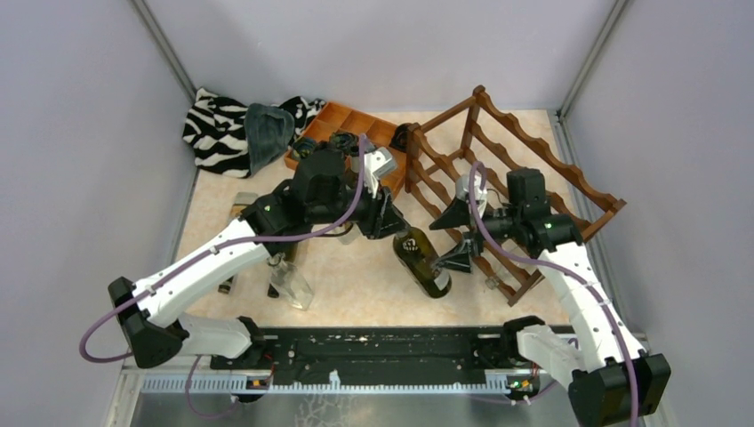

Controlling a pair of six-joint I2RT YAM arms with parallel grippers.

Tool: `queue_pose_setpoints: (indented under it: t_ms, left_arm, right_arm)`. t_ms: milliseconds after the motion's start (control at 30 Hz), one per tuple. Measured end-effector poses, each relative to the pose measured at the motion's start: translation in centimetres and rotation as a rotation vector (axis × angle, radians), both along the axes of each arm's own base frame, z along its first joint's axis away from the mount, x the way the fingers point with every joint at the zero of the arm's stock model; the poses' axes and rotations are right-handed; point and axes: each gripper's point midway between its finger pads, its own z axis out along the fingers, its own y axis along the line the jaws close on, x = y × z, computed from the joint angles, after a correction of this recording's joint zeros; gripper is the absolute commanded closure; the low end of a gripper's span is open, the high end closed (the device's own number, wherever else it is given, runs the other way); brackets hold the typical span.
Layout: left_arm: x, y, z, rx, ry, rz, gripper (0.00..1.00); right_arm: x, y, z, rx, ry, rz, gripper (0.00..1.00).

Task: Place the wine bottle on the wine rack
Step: Pick up the wine bottle from the center of the board.

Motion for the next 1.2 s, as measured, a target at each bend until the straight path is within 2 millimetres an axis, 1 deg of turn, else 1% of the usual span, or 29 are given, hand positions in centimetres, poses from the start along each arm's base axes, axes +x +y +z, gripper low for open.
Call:
queue_pose_setpoints:
  t_ms: [133, 267, 433, 633, 700, 933, 1200]
  left_arm:
    - [-0.1, -0.4, 0.6, -0.042, 0.010, 0.000, 1.00]
    - [-0.1, -0.7, 1.3, -0.083, 0.016, 0.003, 1.00]
    - [-0.1, -0.8, 2.8, -0.135, 0.005, 0.010, 1.00]
    - [0.1, -0.6, 4.8, -0.208, -0.026, 0.036, 1.00]
    - [0.2, -0.5, 5.1, -0.227, -0.032, 0.048, 1.00]
    - [0.6, -0.6, 4.9, -0.251, -0.026, 0.076, 1.00]
    - [1.1, -0.8, 6.1, -0.299, -0.044, 0.090, 1.00]
  right_arm:
    - [-0.5, 0.6, -0.7, -0.007, 0.023, 0.029, 0.02]
    - [-0.6, 0.9, -1.3, -0.019, 0.036, 0.037, 0.02]
    - [-0.6, 1.2, -2.1, -0.036, 0.044, 0.039, 0.02]
    - [-1.0, 1.3, -3.9, -0.061, 0.084, 0.035, 0.02]
    - [-1.1, 1.5, -4.2, -0.063, 0.097, 0.040, 0.02]
    - [-0.9, 2.5, -4.6, -0.025, 0.169, 0.045, 0.02]
    - [-0.8, 4.2, -3.2, 0.037, 0.198, 0.097, 0.02]
